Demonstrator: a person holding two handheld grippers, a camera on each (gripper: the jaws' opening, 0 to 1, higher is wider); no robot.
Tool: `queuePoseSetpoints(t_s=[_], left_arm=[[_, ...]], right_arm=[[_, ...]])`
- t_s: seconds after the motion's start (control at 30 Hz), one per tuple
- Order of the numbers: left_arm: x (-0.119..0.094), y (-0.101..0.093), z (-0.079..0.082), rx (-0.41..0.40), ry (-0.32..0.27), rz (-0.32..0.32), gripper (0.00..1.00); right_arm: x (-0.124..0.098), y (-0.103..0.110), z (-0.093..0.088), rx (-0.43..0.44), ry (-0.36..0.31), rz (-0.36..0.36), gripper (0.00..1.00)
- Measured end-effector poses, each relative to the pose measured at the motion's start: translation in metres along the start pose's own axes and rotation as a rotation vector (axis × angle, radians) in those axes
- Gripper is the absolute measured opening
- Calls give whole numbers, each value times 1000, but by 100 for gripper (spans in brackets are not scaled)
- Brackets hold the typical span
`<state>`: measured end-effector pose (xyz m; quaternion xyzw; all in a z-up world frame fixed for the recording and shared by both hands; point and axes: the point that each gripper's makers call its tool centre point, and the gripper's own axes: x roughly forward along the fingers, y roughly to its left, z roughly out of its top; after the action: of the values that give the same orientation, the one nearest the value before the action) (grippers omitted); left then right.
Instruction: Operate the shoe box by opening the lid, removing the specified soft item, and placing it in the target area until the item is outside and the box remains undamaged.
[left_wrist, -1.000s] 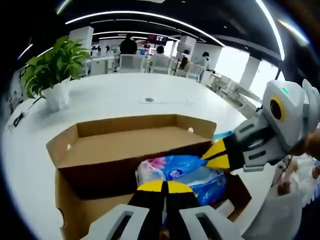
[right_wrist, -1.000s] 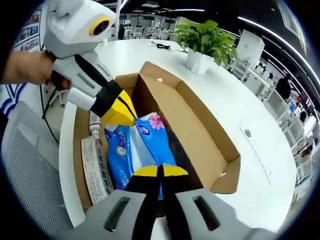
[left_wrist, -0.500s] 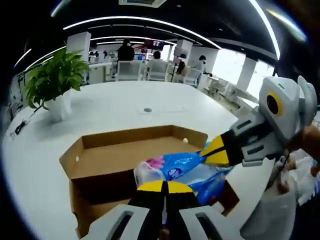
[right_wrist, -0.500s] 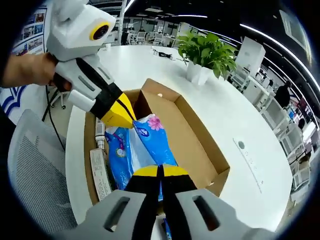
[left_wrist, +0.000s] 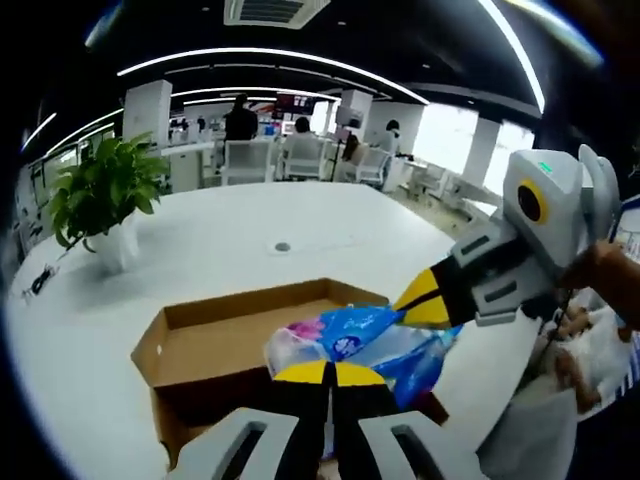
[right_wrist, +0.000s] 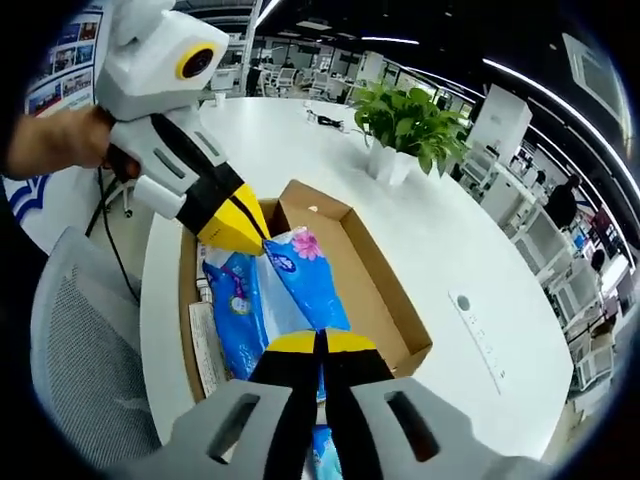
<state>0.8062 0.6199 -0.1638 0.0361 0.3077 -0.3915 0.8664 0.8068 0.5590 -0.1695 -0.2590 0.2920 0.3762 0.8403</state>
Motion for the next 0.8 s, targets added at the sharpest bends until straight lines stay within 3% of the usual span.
queuePoseSetpoints(t_s=[0.47, 0.8], left_arm=[[11, -41, 31, 38, -15, -60, 0], [34, -69, 42, 56, -11, -105, 0]], right_arm=[[-40, -25, -9, -3, 8, -33, 0], [-64, -45, -33, 3, 33, -64, 0]])
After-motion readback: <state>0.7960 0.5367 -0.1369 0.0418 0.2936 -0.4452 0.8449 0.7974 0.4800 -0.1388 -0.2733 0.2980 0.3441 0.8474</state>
